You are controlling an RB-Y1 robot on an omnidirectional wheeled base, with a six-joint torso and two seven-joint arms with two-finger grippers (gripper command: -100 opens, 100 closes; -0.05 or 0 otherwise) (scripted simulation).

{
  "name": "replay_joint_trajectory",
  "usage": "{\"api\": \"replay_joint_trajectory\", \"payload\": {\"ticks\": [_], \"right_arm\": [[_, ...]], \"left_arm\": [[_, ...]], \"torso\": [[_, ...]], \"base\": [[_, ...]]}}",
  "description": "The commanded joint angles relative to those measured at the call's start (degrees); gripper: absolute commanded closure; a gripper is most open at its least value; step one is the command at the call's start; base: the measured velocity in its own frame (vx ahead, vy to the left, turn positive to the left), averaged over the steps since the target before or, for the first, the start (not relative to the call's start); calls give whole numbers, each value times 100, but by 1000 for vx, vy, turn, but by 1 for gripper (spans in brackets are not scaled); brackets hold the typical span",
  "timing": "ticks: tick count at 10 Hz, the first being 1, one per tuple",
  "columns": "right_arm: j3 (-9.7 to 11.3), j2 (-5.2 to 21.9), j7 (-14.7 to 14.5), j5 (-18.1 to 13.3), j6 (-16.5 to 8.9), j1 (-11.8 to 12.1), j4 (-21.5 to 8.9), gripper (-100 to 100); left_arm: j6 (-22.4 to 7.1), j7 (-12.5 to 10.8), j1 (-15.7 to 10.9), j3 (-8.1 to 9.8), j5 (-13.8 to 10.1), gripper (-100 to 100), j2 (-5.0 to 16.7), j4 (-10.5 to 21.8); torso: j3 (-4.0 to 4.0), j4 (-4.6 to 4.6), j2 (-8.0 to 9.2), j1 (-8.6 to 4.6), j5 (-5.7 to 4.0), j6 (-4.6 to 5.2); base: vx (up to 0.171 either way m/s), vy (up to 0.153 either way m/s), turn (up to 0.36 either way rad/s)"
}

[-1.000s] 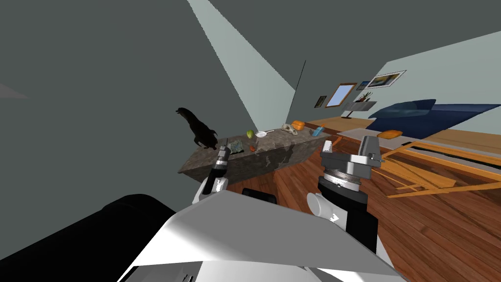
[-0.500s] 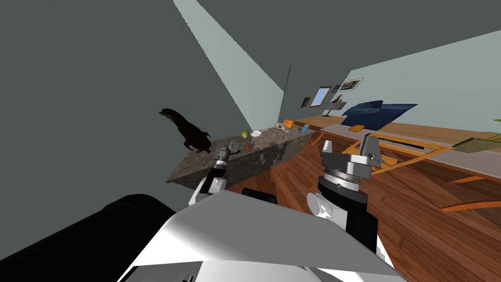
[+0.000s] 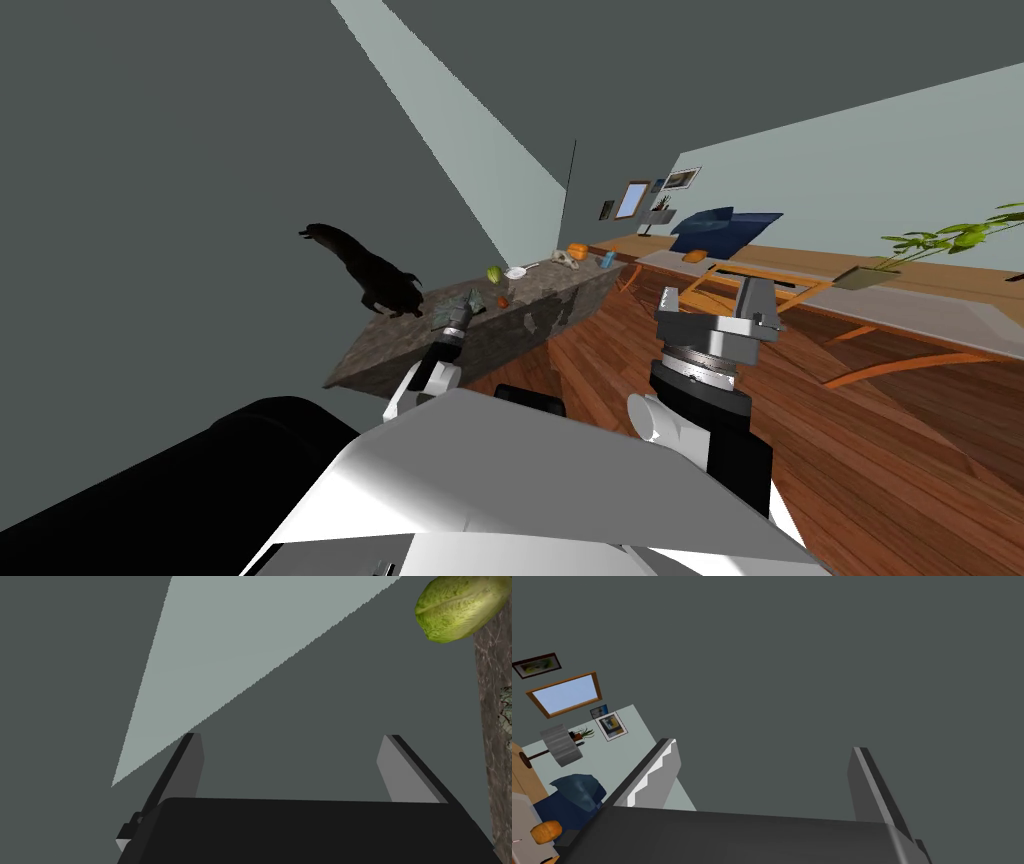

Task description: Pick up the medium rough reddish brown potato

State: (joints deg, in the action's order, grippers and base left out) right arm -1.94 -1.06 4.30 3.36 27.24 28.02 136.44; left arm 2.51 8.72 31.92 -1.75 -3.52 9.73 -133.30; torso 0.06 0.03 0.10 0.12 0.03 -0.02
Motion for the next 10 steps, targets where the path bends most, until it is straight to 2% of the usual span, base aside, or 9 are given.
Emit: {"api": "replay_joint_trajectory", "payload": {"ticks": [1,2,3,4,5,6,7,10], "right_arm": [[0,0,0,0,0,0,0,0],[0,0,0,0,0,-1,0,0],[0,0,0,0,0,0,0,0],[0,0,0,0,0,-1,0,0],[0,0,0,0,0,0,0,0],[0,0,0,0,0,-1,0,0],[0,0,0,0,0,0,0,0],[0,0,0,0,0,0,0,0]], "left_arm": [[-286,31,25,14,-97,-100,63,-54],[-327,31,25,14,-97,-100,63,-54],[-554,59,42,20,-177,-100,106,-97],[-598,59,42,20,-177,-100,106,-97],[-837,83,57,28,-255,-100,147,-140],[-876,83,57,28,-255,-100,147,-140],[-1097,102,70,37,-330,-100,185,-181],[-1449,114,79,48,-399,-100,222,-221]], "torso": [[0,0,0,0,0,0],[0,0,0,2,0,2],[-1,0,-1,1,0,0],[-1,0,-1,1,0,3],[-1,0,-1,0,0,-1],[0,0,0,1,0,2],[-1,0,-1,1,1,-2],[-2,-1,-3,1,0,2]], "base": [[-31,26,-216],[-30,25,-146],[-31,24,-263],[-32,21,-119],[-34,22,-247],[-32,23,-128],[-38,20,-257],[-27,23,-174]]}}
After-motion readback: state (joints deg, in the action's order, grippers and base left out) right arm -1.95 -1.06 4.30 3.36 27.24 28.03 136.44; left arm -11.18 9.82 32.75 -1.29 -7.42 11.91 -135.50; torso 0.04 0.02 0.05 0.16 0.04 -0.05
